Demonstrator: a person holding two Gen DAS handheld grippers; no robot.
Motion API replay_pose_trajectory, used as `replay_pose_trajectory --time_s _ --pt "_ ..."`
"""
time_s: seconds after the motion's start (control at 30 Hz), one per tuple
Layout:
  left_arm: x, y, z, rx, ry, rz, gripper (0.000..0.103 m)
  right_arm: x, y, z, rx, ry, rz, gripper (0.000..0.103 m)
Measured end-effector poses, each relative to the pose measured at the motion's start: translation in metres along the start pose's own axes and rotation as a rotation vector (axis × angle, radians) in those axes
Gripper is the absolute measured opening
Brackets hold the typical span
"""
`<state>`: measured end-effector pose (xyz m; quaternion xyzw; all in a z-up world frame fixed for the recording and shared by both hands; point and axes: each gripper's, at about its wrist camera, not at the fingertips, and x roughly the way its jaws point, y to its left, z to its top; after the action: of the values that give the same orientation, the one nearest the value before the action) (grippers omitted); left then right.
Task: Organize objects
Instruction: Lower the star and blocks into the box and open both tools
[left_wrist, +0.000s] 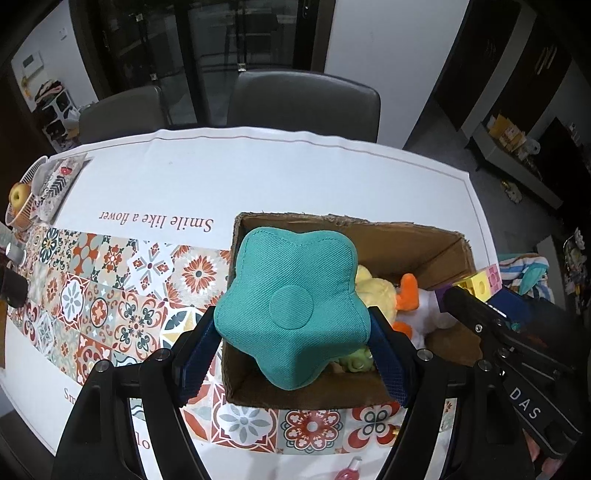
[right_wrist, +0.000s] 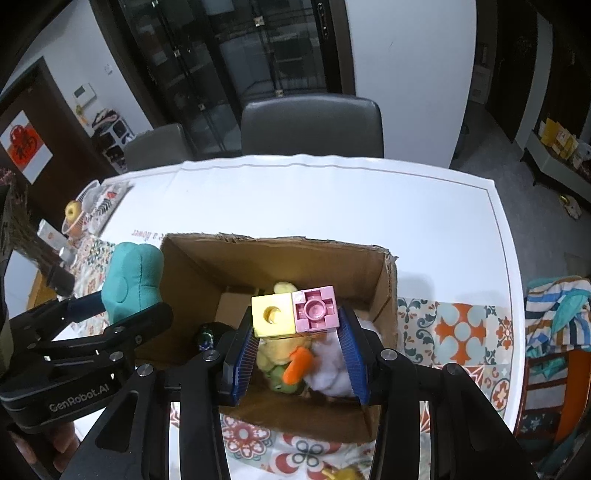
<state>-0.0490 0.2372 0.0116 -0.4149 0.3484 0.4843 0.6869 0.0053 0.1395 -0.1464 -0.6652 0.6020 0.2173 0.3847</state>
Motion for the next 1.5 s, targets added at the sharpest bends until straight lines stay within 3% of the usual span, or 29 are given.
replay_pose_trajectory --time_s 0.5,0.6,0.73,0.8,0.83,0.93,1.5 --pt "0.035 -0.001 -0.001 0.022 0.113 0.005 0.078 0.037 -0.002 -0.001 -0.092 0.052 -0.081 0.044" --pt "0.037 0.001 -0.002 0.016 0.127 0.003 0.079 0.037 -0.003 -0.001 -0.082 0.047 -0.101 0.054" --pt "0.036 0.002 -0.001 0.021 0.129 -0.001 0.085 0.031 -0.005 0.000 -0.068 0.027 -0.121 0.055" --pt "0.033 0.001 -0.002 0.024 0.124 -0.004 0.085 0.025 -0.006 0.000 -0.061 0.014 -0.124 0.055" --pt "0.032 0.001 -0.002 0.028 0.121 -0.001 0.086 0.023 -0.007 0.000 -0.048 -0.020 -0.178 0.055" --pt "0.024 0.000 -0.004 0.043 0.103 0.010 0.086 0.013 -0.008 -0.002 -0.037 -0.041 -0.212 0.055" --pt "-0.045 -0.006 -0.034 0.063 -0.060 0.011 0.086 -0.046 -0.005 -0.036 -0.008 -0.169 -0.242 0.056"
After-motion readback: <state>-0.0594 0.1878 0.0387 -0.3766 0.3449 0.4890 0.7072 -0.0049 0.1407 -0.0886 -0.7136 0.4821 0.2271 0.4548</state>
